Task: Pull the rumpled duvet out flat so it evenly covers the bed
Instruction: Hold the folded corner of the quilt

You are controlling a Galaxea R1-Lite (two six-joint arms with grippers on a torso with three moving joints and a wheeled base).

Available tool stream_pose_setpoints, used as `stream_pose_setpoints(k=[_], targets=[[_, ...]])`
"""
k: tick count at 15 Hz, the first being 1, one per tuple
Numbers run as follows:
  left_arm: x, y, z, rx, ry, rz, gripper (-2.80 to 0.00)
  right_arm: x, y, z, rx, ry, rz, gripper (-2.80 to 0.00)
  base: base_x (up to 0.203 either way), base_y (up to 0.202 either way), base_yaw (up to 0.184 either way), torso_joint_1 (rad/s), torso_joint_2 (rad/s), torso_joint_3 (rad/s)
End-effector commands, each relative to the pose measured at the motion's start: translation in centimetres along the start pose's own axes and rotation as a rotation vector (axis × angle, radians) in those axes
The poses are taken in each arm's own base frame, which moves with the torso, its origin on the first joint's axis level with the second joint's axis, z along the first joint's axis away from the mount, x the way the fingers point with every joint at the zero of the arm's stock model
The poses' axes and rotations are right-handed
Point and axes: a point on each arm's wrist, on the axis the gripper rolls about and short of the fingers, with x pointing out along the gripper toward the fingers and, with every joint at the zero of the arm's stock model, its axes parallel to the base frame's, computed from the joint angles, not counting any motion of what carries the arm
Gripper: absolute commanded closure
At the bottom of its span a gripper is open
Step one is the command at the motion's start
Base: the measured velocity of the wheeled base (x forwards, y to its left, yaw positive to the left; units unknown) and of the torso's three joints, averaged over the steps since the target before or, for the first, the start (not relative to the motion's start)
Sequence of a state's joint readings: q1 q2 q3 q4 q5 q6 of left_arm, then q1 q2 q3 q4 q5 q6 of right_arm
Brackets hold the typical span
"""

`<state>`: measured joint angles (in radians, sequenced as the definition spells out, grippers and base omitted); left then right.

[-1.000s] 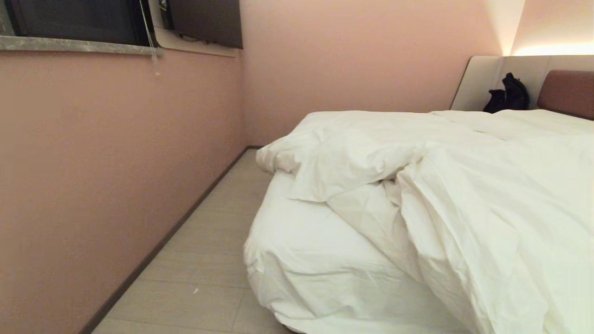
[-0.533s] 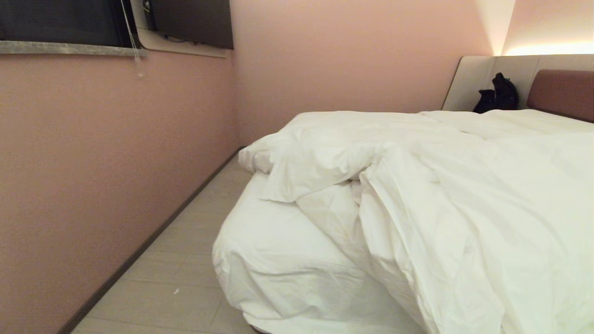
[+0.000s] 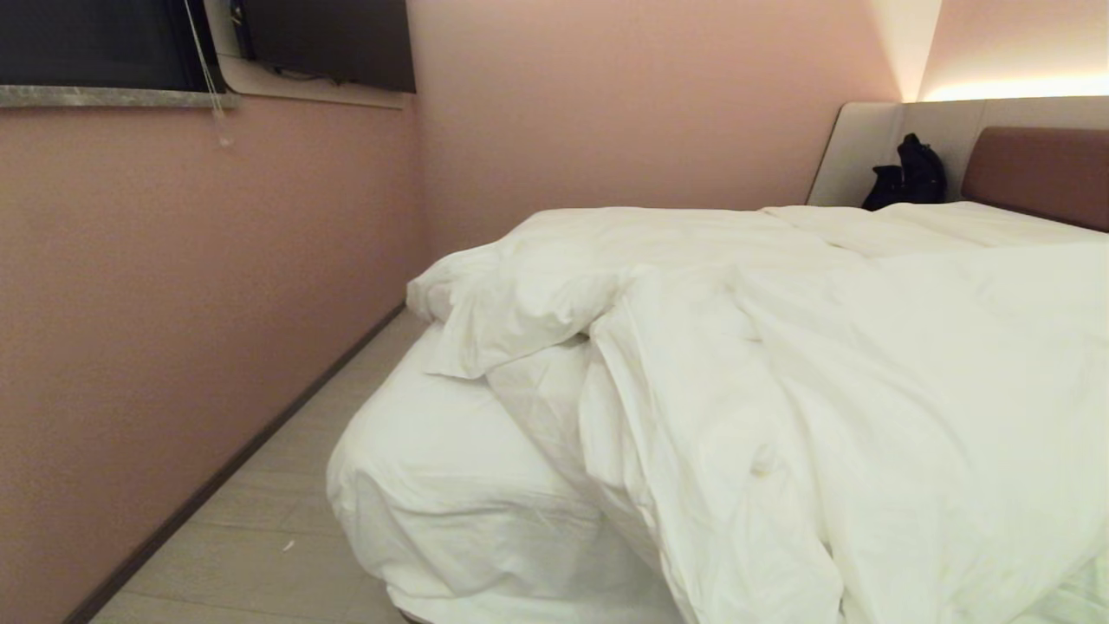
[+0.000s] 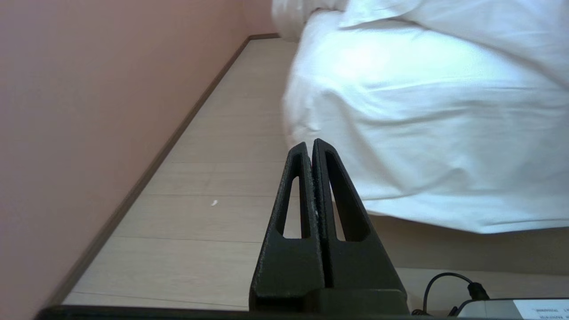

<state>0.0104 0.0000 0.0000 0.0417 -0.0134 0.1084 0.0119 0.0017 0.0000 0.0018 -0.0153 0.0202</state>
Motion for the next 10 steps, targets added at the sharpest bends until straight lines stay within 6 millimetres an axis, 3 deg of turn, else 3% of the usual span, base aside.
stream_pose_setpoints(k=[1,7,10], targets=[[0.00,0.00,0.00,-0.001,0.000,0.000,0.00,0.00,0.00,0.00,0.000,0.000,0.000,0.00,0.000,-0.191,-0.001,0.004,0.00,0.004],[0.00,0.00,0.02,-0.002,-0.002,0.002,0.00,0.00,0.00,0.00,-0.002,0.000,0.002,0.00,0.000,-0.181,-0.001,0.002,0.00,0.005],[0.00,0.00,0.02,-0.004,-0.002,0.002,0.00,0.00,0.00,0.00,-0.002,0.000,0.001,0.00,0.000,-0.027,0.001,0.001,0.00,0.001]])
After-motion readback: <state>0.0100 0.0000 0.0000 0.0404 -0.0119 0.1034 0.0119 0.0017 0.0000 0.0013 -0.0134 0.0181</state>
